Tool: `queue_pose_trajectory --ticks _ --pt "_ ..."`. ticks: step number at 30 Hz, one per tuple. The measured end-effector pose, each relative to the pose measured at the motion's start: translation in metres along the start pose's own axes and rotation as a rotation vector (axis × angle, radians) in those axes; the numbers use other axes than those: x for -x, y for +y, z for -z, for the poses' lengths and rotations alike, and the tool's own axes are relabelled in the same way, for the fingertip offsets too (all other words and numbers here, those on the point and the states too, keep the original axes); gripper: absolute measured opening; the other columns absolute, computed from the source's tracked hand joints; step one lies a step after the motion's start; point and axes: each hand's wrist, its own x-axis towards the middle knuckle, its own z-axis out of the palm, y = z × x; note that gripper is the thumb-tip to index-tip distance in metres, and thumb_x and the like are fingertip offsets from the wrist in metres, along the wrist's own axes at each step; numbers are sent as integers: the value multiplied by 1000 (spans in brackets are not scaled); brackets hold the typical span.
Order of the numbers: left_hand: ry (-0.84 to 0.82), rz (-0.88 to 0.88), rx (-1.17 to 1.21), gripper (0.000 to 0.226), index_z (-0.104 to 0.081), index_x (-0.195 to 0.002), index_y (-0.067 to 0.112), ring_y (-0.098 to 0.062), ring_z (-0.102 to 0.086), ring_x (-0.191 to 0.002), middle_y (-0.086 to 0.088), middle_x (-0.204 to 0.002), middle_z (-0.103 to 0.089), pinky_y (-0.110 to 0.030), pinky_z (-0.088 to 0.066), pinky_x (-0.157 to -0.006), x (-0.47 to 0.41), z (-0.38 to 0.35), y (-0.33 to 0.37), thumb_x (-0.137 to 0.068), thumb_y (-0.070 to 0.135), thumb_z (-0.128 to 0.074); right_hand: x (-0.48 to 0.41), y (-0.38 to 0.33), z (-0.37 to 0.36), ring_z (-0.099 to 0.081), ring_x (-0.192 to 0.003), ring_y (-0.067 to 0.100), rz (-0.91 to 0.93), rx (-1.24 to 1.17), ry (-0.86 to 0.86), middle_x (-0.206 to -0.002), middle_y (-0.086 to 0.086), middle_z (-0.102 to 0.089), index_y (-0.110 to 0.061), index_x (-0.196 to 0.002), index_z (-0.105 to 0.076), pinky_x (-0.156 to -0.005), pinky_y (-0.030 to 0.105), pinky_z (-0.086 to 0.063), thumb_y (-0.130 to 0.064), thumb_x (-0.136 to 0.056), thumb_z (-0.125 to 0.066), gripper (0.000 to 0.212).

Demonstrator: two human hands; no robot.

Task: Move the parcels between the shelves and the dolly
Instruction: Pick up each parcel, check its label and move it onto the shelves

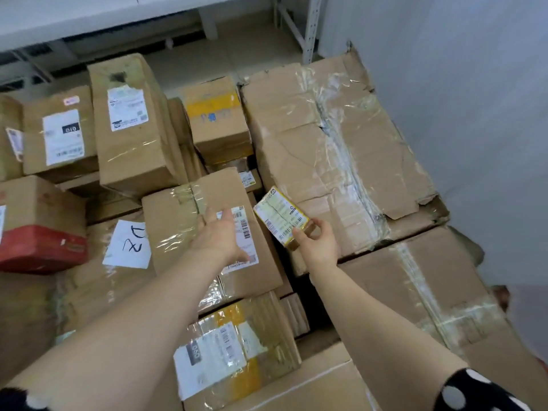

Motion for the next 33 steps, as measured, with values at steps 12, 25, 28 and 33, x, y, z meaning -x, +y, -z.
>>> queue_pose_trajectory --ticks 12,25,28,33 --pt "-72 -64 -48 112 -12 -153 29 -39 -10 -143 -10 -158 -2 -50 -25 -114 -34 -8 -24 -68 42 -83 -46 -2 -54 -66 -98 24 37 7 39 -107 4 -67 -32 -104 -44 -87 48 -53 -21 -80 -72 38" --pt "-92 -85 -288 144 17 -150 19 -43 8 -144 -22 -155 17 -62 -30 -107 -48 1 -14 -55 55 -85 -100 -25 -78 -59 -114 26 49 66 81 -123 8 -62 -9 -127 -41 -100 41 -44 -21 -85 -70 52" --pt "-75 -139 -436 151 18 -149 9 -44 13 -143 -27 -154 18 -62 -25 -109 -58 3 -7 -51 61 -84 -115 -31 -80 -59 -111 26 85 108 104 -120 7 -62 -9 -123 -44 -95 35 -45 -22 -90 -63 40" --pt "-86 -233 -499 156 23 -146 4 -41 16 -143 -26 -152 26 -57 -27 -111 -70 6 4 -49 57 -87 -135 -45 -80 -60 -106 24 236 200 147 -117 6 -63 -12 -125 -42 -85 31 -41 -28 -94 -56 37"
